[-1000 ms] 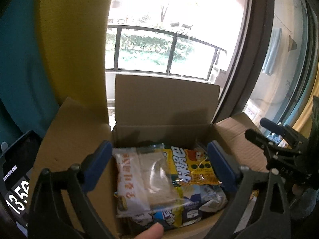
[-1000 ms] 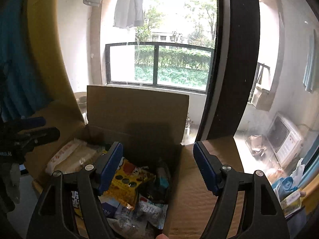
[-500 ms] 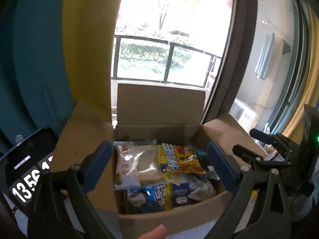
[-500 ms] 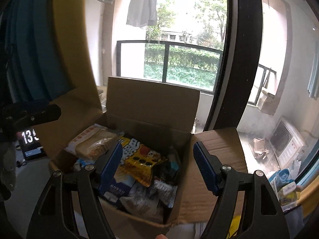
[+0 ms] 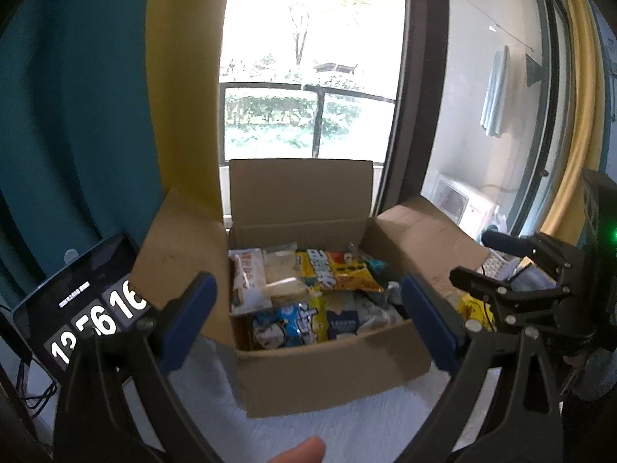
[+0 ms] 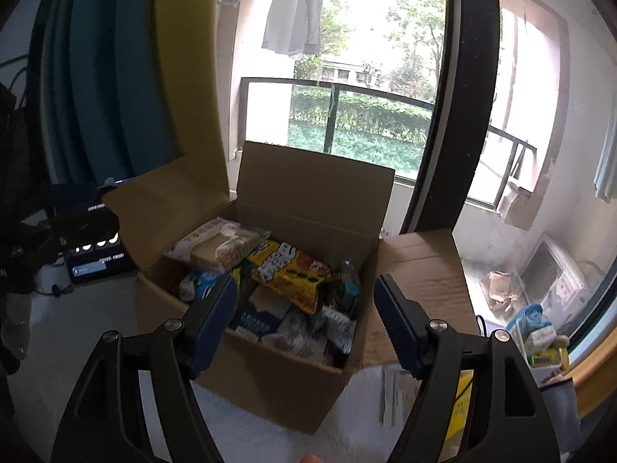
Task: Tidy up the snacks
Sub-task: 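Move both tools back from the box toward the clear pastry pack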
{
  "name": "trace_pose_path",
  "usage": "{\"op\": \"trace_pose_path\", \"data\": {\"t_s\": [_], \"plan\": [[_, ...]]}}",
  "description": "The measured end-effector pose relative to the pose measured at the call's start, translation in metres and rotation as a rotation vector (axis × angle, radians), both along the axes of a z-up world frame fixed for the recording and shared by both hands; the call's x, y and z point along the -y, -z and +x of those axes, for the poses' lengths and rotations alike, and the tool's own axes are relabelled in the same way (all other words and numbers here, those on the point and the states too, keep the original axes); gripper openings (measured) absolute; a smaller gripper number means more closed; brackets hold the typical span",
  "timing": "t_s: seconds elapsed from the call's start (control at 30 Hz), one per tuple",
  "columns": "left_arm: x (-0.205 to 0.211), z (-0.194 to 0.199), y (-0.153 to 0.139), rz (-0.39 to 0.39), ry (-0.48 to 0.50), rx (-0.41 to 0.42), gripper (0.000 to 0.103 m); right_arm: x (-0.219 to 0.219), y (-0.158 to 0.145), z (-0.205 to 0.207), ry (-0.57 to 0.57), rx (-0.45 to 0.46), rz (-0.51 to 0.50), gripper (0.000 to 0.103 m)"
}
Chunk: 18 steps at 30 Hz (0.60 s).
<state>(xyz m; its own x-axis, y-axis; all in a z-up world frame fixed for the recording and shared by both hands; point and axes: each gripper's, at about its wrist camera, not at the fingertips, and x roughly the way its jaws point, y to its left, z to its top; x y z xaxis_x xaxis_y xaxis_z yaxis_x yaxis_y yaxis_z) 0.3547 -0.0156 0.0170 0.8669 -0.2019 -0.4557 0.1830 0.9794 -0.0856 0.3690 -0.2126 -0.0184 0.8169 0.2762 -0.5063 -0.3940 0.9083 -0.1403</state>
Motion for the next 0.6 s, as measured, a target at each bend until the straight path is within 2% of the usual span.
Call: {"op": "trace_pose_path", "data": {"t_s": [0.4, 0.6], "plan": [[0.011, -0.042, 0.012, 0.055, 0.052, 0.006, 0.097, 0.011, 0.006, -0.042, -0.003, -0.011, 0.014, 0.077], [0.003, -0.061, 0.029, 0.059, 0.054, -0.026, 0.097, 0.018, 0.025, -0.069, 0.004, -0.037, 0.01, 0.077]]}}
